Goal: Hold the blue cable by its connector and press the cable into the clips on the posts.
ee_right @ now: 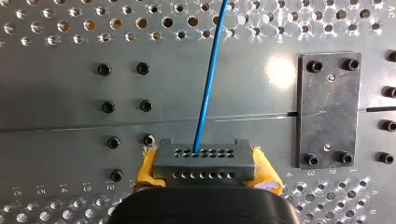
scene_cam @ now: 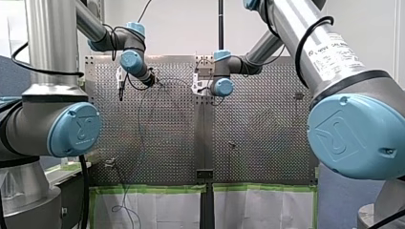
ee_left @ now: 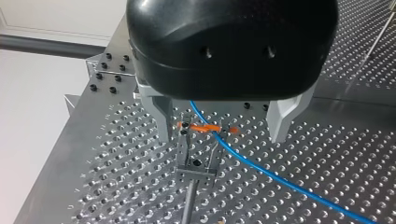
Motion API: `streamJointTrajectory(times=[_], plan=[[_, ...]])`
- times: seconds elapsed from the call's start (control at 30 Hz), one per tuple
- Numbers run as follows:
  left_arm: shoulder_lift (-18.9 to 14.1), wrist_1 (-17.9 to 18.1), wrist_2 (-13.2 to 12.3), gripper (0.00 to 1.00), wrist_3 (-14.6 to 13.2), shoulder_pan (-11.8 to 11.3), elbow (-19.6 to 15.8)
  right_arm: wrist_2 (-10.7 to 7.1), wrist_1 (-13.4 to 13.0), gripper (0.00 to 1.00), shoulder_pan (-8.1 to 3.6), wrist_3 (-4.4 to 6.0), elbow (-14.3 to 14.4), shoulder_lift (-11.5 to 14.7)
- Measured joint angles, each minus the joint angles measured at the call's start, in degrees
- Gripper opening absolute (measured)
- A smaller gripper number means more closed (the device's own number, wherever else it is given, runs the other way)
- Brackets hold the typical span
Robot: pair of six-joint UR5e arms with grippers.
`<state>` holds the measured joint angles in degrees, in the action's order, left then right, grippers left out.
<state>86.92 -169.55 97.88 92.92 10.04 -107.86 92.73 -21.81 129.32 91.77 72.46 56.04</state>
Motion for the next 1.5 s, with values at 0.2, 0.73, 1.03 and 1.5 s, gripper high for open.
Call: streamJointTrajectory(times=[0.2, 0.73, 1.03, 1.5], plan=[[0.02, 0.0, 0.09, 1.0, -0.07, -0.01, 0.0, 0.0, 0.0, 0.0, 0.01, 0.0, 0.0, 0.0], [0.03, -0.26, 1.13, 1.0, -1.99, 0.2, 0.01, -0.02, 0.04, 0.0, 0.0, 0.01, 0.0, 0.0], [0.02, -0.22, 0.44, 1.0, -6.28, 1.72, 0.02, 0.0, 0.01, 0.0, -0.07, -0.01, -0.02, 0.01], [0.63, 2.52, 0.93, 1.0, -5.03, 4.84, 2.9, 0.0, 0.06, 0.0, 0.13, -0.39, -0.03, 0.06]])
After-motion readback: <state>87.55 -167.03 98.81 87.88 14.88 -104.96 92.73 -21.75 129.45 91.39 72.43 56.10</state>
